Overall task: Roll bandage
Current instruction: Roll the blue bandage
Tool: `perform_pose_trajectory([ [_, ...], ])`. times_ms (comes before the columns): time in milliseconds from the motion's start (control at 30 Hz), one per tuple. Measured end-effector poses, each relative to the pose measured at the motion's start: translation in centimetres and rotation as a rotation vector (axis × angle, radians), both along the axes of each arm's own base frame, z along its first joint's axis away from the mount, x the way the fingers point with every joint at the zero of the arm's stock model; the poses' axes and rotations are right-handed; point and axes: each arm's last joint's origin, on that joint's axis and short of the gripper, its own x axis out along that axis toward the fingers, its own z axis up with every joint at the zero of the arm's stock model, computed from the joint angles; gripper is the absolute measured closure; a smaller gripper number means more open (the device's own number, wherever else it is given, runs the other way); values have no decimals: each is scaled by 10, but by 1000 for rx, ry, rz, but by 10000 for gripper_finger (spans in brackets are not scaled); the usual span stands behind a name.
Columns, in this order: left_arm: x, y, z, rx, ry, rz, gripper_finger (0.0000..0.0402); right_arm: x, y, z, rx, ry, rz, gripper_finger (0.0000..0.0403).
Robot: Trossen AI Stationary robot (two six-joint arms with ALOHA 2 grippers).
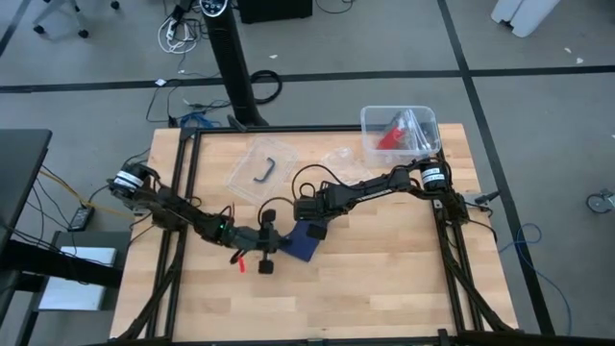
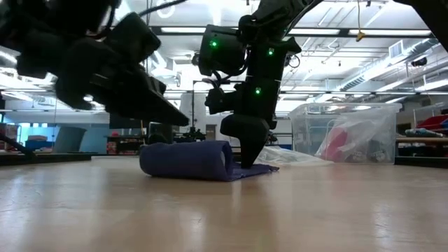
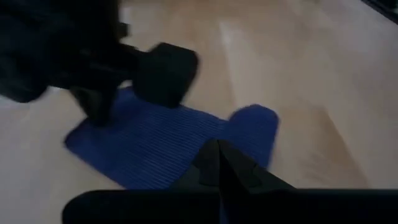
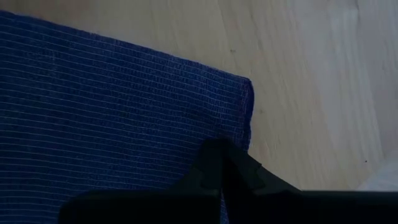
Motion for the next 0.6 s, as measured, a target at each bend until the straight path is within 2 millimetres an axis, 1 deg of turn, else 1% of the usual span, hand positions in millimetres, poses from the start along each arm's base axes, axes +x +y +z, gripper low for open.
perform_pose_trajectory([
  [67,2,6,-1,-1,10,15,401,0,0,0,-1,0,0,403],
  [133,3,9,-4,-16,31,-10,401,0,0,0,-1,0,0,403],
  [233,3,9,-13,-31,83,-45,401,0,0,0,-3,0,0,403],
  [367,5,8,-18,-71,93,-59,401,0,0,0,-3,0,0,403],
  [500,2,-3,-20,-114,114,-137,401,0,-1,0,-3,3,6,403],
  [600,-3,-14,-24,-111,145,-184,401,0,-2,0,-3,5,4,403],
])
